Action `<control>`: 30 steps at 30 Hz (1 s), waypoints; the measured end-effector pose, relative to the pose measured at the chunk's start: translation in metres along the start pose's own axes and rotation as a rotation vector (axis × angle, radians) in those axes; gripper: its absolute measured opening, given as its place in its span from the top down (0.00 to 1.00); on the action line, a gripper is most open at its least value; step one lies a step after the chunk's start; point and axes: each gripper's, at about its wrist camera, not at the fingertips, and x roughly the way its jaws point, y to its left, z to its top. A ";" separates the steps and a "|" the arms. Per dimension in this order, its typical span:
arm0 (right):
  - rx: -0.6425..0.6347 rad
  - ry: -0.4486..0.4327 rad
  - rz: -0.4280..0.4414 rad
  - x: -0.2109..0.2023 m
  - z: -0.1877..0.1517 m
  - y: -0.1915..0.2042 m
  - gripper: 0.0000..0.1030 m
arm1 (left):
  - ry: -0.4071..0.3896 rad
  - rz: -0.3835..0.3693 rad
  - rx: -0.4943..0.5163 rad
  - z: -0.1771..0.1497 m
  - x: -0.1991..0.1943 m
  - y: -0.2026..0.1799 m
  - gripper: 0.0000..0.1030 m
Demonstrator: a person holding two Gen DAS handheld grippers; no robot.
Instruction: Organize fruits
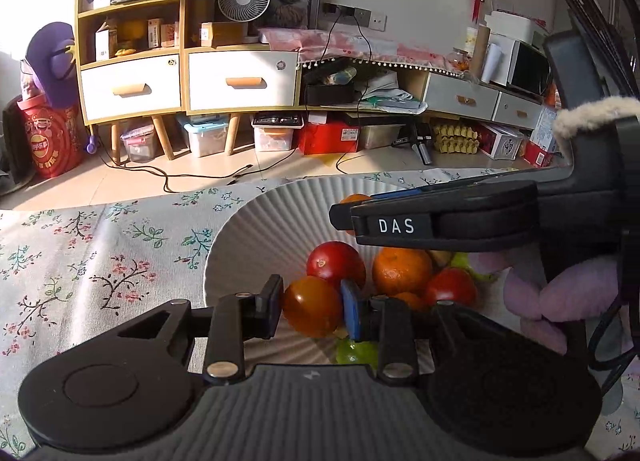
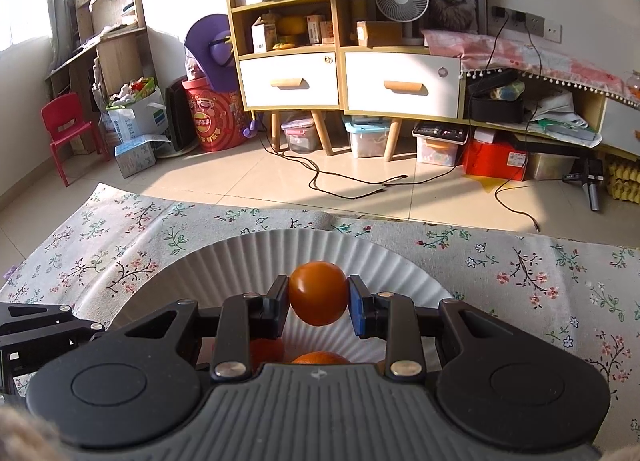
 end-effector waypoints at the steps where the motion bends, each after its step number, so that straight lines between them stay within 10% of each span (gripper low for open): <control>1: 0.000 -0.001 0.002 0.000 0.000 0.000 0.73 | -0.003 0.002 0.001 0.000 0.000 -0.001 0.76; 18: 0.007 -0.029 -0.073 -0.036 0.000 -0.001 0.32 | -0.029 0.094 -0.020 0.006 -0.030 -0.005 0.26; 30: 0.035 0.069 -0.147 -0.089 -0.028 0.003 0.20 | 0.103 0.191 -0.082 -0.015 -0.068 -0.016 0.10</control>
